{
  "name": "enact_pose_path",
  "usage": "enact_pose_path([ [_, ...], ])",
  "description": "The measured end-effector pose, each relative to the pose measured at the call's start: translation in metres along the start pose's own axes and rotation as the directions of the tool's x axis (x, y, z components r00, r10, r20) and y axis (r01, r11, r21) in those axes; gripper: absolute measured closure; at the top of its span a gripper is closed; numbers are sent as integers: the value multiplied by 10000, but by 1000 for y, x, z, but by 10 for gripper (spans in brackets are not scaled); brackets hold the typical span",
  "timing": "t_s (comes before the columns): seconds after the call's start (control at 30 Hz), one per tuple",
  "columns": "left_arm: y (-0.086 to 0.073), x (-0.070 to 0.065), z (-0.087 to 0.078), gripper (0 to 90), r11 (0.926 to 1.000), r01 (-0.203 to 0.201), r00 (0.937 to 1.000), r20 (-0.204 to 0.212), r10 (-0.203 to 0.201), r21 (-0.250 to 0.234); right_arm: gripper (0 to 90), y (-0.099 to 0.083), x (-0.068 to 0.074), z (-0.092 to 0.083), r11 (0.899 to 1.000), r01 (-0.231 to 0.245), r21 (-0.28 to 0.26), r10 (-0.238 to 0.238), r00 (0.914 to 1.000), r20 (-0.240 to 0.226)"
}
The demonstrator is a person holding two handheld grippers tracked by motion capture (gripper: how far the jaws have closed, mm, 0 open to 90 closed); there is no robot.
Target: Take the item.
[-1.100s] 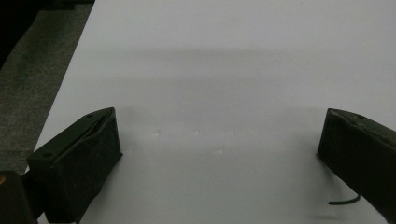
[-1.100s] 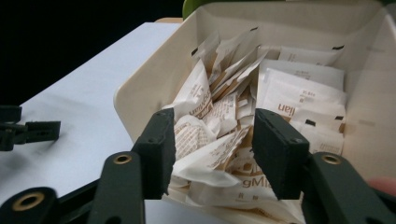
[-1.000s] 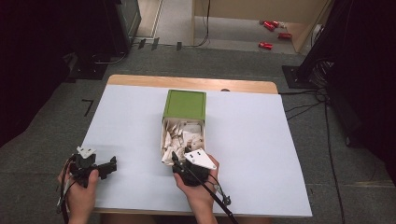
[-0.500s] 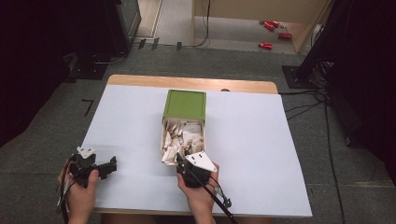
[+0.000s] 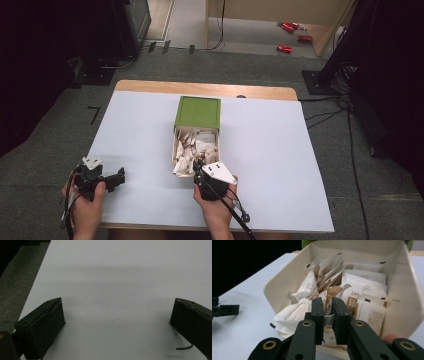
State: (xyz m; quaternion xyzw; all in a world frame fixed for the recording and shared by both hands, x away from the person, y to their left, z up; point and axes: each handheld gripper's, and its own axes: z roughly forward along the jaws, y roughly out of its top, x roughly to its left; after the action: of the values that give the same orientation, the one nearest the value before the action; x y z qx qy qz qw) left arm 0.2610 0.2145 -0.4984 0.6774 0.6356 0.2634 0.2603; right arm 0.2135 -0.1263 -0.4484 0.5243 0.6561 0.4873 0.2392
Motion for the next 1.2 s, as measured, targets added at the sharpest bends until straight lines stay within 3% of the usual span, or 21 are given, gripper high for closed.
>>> enact_pose_path([
  [0.6,0,0,0,0,10000,-6,10000,-4,6,-1,816,19,-12,-15,9984,159,-544,-145,9995,269],
  [1.2,0,0,0,0,10000,-8,10000,-4,8,-1,813,29,-26,-28,9943,-80,-1065,153,9975,685],
])
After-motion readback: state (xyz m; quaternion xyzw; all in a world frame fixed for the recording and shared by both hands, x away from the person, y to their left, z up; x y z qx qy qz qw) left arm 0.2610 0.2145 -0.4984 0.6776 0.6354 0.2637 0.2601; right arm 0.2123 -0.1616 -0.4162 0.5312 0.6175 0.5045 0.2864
